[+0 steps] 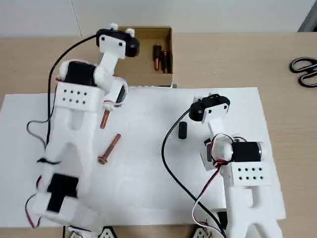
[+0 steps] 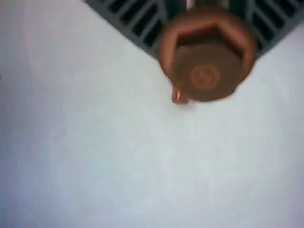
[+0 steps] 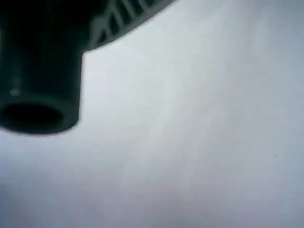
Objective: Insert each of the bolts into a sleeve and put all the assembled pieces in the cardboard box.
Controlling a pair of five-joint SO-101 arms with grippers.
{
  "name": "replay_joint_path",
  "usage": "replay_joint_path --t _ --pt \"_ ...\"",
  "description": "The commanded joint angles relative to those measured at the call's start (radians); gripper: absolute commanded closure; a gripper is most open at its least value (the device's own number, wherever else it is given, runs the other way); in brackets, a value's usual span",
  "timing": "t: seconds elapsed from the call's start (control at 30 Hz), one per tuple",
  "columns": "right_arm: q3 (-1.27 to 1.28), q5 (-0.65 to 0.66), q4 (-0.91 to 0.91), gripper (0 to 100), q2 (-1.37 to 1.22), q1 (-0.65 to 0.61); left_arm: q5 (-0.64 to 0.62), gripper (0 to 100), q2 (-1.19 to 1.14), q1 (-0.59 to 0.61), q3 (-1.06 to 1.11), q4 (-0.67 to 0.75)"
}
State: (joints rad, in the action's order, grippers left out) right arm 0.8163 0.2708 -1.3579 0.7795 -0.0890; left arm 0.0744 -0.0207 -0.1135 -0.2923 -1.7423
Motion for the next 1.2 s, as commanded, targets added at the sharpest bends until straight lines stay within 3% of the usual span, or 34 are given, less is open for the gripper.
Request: replay_joint_path --t 0.0,0.13,0.3,0.43,0.6,0.77,0.93,1.17 --pt "-0.015 0.008 0.039 99.4 0.036 -0.010 0.000 100 0.213 -0.009 0.033 -0.012" --pt "-0.018 0.005 0.148 99.5 0.177 -0.070 -0.005 100 0.405 -0.037 0.039 0.012" --pt "0.104 -0.032 0.297 99.5 0.423 -0.197 -0.146 100 0.529 -0.031 0.039 0.061" --pt "0.238 -0.075 0.326 99.5 0.602 -0.278 -0.249 100 0.583 -0.032 0.099 0.058" --pt "0.367 -0.072 0.326 99.5 0.829 -0.334 -0.255 100 0.720 -0.032 0.255 0.114" --pt "0.497 -0.071 0.321 99.5 1.029 -0.337 -0.258 100 0.967 -0.040 0.530 0.348" --pt "0.534 -0.133 0.348 99.5 1.026 -0.338 -0.255 100 1.313 -0.040 0.889 0.641" --pt "0.628 -0.195 0.503 99.5 1.026 -0.375 -0.270 100 1.788 -0.040 1.296 0.726"
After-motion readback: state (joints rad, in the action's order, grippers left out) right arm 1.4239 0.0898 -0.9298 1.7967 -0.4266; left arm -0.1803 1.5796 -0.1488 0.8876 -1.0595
